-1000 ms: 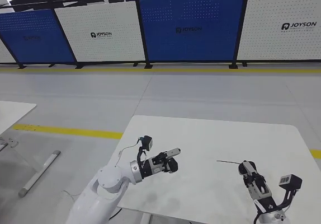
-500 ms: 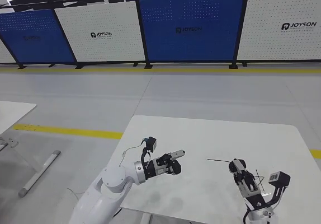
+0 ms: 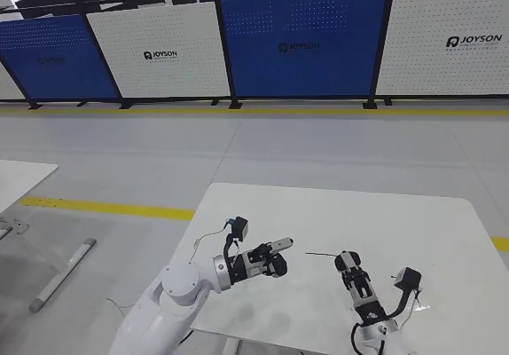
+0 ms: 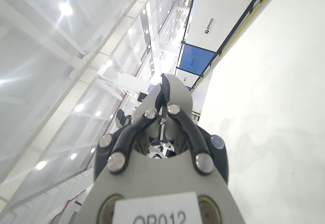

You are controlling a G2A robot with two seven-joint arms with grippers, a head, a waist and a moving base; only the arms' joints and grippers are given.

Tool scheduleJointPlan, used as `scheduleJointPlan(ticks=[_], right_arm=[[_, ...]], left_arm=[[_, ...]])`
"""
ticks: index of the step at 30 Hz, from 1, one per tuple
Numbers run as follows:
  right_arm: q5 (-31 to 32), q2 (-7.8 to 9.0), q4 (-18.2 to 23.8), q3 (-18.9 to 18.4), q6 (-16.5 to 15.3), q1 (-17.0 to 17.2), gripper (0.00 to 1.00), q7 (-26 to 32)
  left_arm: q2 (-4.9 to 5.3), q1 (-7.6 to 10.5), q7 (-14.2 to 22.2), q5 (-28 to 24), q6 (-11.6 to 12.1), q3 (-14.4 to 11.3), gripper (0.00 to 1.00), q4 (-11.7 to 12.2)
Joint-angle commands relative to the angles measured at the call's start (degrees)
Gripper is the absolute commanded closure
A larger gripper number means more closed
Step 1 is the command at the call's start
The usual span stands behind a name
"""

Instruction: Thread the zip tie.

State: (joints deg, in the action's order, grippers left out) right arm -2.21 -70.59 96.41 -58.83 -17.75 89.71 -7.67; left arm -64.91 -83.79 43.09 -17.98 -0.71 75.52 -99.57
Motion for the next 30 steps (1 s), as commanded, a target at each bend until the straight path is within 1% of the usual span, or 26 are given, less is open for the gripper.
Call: scheduleJointPlan(ticks=[1, 5, 6, 7, 8, 9, 10, 12, 14, 26, 28, 30], right_arm=[[0.0, 0.00, 0.0, 0.0, 0.0, 0.0, 1.00, 0.0], [0.0, 0.00, 0.0, 0.0, 0.0, 0.0, 1.00, 0.0], [-2.0, -0.17, 0.4, 0.2, -1.1, 0.2, 1.00, -0.2], [-6.0, -0.42, 0.9, 0.8, -1.7, 0.5, 1.00, 1.0], [-9.9, -0.60, 1.0, 0.8, -1.7, 0.3, 1.00, 2.6], [-10.5, -0.77, 0.8, 0.2, -1.7, -0.2, 1.00, 2.0], [-10.9, -1.02, 0.9, 0.5, -1.7, -0.2, 1.00, 1.6], [-13.8, -1.63, 1.4, 1.0, -1.7, -0.3, 1.00, 1.4], [-14.2, -2.00, 1.0, 0.9, -1.7, -0.4, 1.00, 1.5], [-14.2, -2.00, 1.0, 0.9, -1.7, -0.4, 1.00, 1.5], [-14.2, -2.00, 1.0, 0.9, -1.7, -0.4, 1.00, 1.5], [-14.2, -2.00, 1.0, 0.9, -1.7, -0.4, 1.00, 1.5]], left_arm=[[0.00, 0.00, 0.0, 0.0, 0.0, 0.0, 0.00, 0.0], [0.00, 0.00, 0.0, 0.0, 0.0, 0.0, 0.00, 0.0], [0.00, 0.00, 0.0, 0.0, 0.0, 0.0, 0.00, 0.0], [0.00, 0.00, 0.0, 0.0, 0.0, 0.0, 0.00, 0.0], [0.00, 0.00, 0.0, 0.0, 0.0, 0.0, 0.00, 0.0], [0.00, 0.00, 0.0, 0.0, 0.0, 0.0, 0.00, 0.0], [0.00, 0.00, 0.0, 0.0, 0.0, 0.0, 0.00, 0.0], [0.00, 0.00, 0.0, 0.0, 0.0, 0.0, 0.00, 0.0], [0.00, 0.00, 0.0, 0.0, 0.0, 0.0, 0.00, 0.0], [-0.01, -0.01, -0.2, 0.0, 0.0, -0.1, 0.00, -0.1], [-0.06, 0.31, -0.7, 0.8, -0.3, -1.1, 0.00, -0.4], [-0.12, 1.33, -2.0, 2.7, -1.0, -2.4, 0.00, -0.2]])
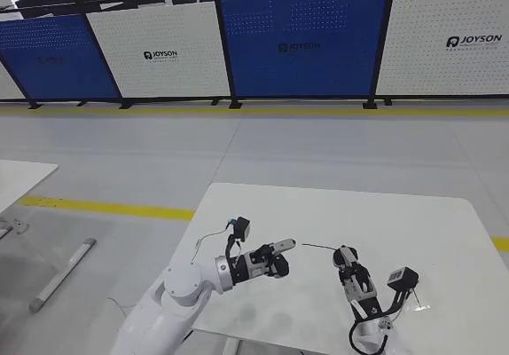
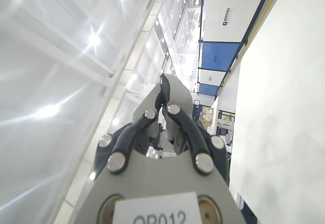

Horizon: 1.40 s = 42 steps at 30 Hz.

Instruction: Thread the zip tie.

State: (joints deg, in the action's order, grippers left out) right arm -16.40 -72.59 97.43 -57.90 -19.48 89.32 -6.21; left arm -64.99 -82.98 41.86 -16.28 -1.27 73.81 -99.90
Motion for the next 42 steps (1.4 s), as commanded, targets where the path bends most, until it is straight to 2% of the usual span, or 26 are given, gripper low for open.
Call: scheduleJointPlan(ticks=[1, 3, 5, 15, 19, 22, 42], right_arm=[[0.0, 0.00, 0.0, 0.0, 0.0, 0.0, 1.00, 0.0], [0.0, 0.00, 0.0, 0.0, 0.0, 0.0, 1.00, 0.0], [0.0, 0.00, 0.0, 0.0, 0.0, 0.0, 1.00, 0.0], [0.9, -0.23, -0.4, 0.2, 0.4, -0.2, 1.00, -0.8], [1.1, -1.11, -2.0, 2.1, 0.0, -1.6, 1.00, -2.3], [4.1, -2.07, -3.9, 4.4, 0.0, -3.4, 1.00, -6.2], [4.1, -2.07, -3.9, 4.4, 0.0, -3.4, 1.00, -6.2]], left_arm=[[-0.10, 1.09, -1.6, 1.7, -0.9, -1.2, 0.00, 0.4], [-0.31, 2.60, -5.6, 5.0, -2.0, -2.6, 0.00, 0.9], [-0.66, 3.53, -8.9, 4.9, -2.8, -3.9, 0.00, 1.2], [-0.67, 3.50, -9.1, 4.9, -2.8, -3.9, 0.00, 1.2], [-0.77, 3.29, -10.2, 4.8, -2.2, -4.9, 0.00, 1.3], [-0.94, 3.99, -11.4, 3.3, -2.5, -5.3, 0.00, 2.4], [-0.97, 4.06, -11.6, 3.2, -2.6, -5.3, 0.00, 2.4]])
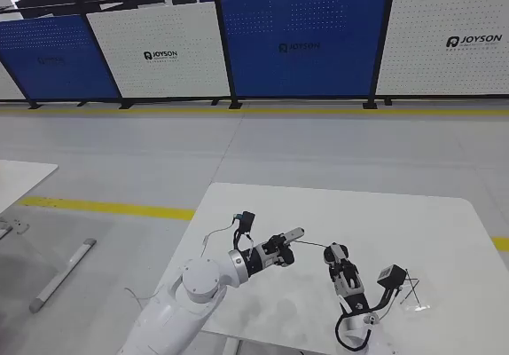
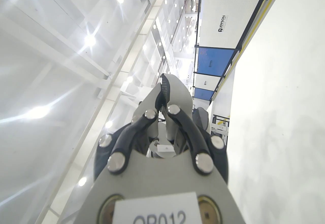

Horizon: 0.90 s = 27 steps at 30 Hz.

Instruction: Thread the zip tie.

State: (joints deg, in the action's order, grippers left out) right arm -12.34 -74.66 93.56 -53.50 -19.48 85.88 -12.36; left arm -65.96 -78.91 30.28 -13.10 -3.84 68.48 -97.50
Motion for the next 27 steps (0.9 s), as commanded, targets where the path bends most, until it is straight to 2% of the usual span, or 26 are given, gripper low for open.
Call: scheduleJointPlan(ticks=[1, 7, 10, 19, 21, 24, 27], right_arm=[[0.0, 0.00, 0.0, 0.0, 0.0, 0.0, 1.00, 0.0], [-0.6, -0.15, 0.0, -0.1, 0.8, 0.1, 1.00, 1.5], [-3.2, -0.42, -0.5, -0.2, 1.8, -0.5, 1.00, 3.7], [-3.2, -0.42, -0.5, -0.2, 1.8, -0.5, 1.00, 3.7], [-3.2, -0.42, -0.5, -0.2, 1.8, -0.5, 1.00, 3.7], [-3.2, -0.42, -0.5, -0.2, 1.8, -0.5, 1.00, 3.7], [-3.2, -0.42, -0.5, -0.2, 1.8, -0.5, 1.00, 3.7]], left_arm=[[0.00, 0.00, 0.0, 0.0, 0.0, 0.0, 0.00, 0.0], [0.00, 0.00, 0.0, 0.0, 0.0, 0.0, 0.00, 0.0], [0.00, 0.00, 0.0, 0.0, 0.0, 0.0, 0.00, 0.0], [-0.04, -0.09, -0.1, -0.3, 0.1, -0.2, 0.00, 0.1], [-0.14, 0.11, 0.2, -1.6, 0.9, -0.6, 0.00, 0.4], [-0.42, 0.11, -1.3, -4.4, 3.6, -0.8, 0.00, 1.1], [-0.55, -0.05, -3.6, -3.9, 4.7, -1.2, 0.00, 1.0]])
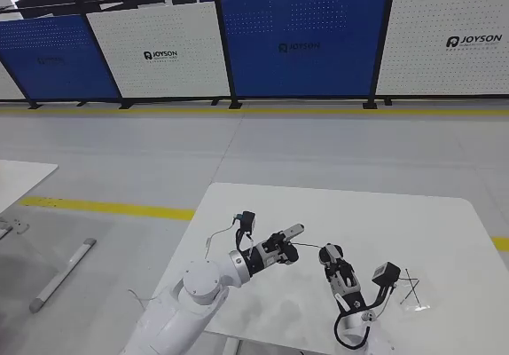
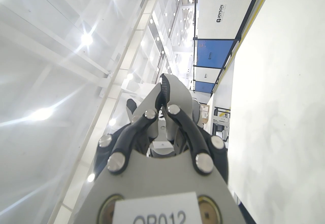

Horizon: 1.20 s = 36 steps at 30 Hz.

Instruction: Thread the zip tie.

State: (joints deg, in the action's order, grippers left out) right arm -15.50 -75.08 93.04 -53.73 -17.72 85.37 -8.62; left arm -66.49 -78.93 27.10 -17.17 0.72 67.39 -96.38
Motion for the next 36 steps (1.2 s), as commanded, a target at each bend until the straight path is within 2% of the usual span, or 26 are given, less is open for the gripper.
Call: scheduleJointPlan(ticks=[1, 10, 16, 17, 18, 19, 20, 28, 36], right_arm=[[0.0, 0.00, 0.0, 0.0, 0.0, 0.0, 1.00, 0.0], [0.0, 0.00, 0.0, 0.0, 0.0, 0.0, 1.00, 0.0], [0.0, 0.00, 0.0, 0.0, 0.0, 0.0, 1.00, 0.0], [0.0, 0.00, 0.0, 0.0, 0.0, 0.0, 1.00, 0.0], [0.0, 0.00, 0.0, 0.0, 0.0, 0.0, 1.00, 0.0], [0.0, 0.00, 0.0, 0.0, 0.0, 0.0, 1.00, 0.0], [0.0, 0.00, 0.0, 0.0, 0.0, 0.0, 1.00, 0.0], [0.0, 0.00, 0.0, 0.0, 0.0, 0.0, 1.00, 0.0], [0.0, 0.00, 0.0, 0.0, 0.0, 0.0, 1.00, 0.0]], left_arm=[[-0.02, -0.03, -0.4, 0.2, 0.1, -0.1, 0.00, -0.1], [-0.06, -0.04, -0.8, 0.8, 0.2, -0.6, 0.00, -0.1], [-0.10, 0.32, -0.9, 0.7, 2.1, -1.0, 0.00, 0.5], [-0.11, 0.29, -1.2, 0.4, 2.4, -0.9, 0.16, 0.5], [-0.11, 0.28, -1.4, 0.4, 2.6, -0.8, 0.38, 0.5], [-0.10, 0.26, -1.9, 0.8, 2.8, -0.8, 0.51, 0.5], [-0.10, 0.20, -2.2, 1.2, 2.8, -0.8, 0.56, 0.4], [-0.05, 0.30, -2.9, 3.9, 1.9, -1.8, 0.73, 0.6], [0.17, 0.04, -1.3, 4.5, 2.0, -1.9, 0.78, 0.1]])
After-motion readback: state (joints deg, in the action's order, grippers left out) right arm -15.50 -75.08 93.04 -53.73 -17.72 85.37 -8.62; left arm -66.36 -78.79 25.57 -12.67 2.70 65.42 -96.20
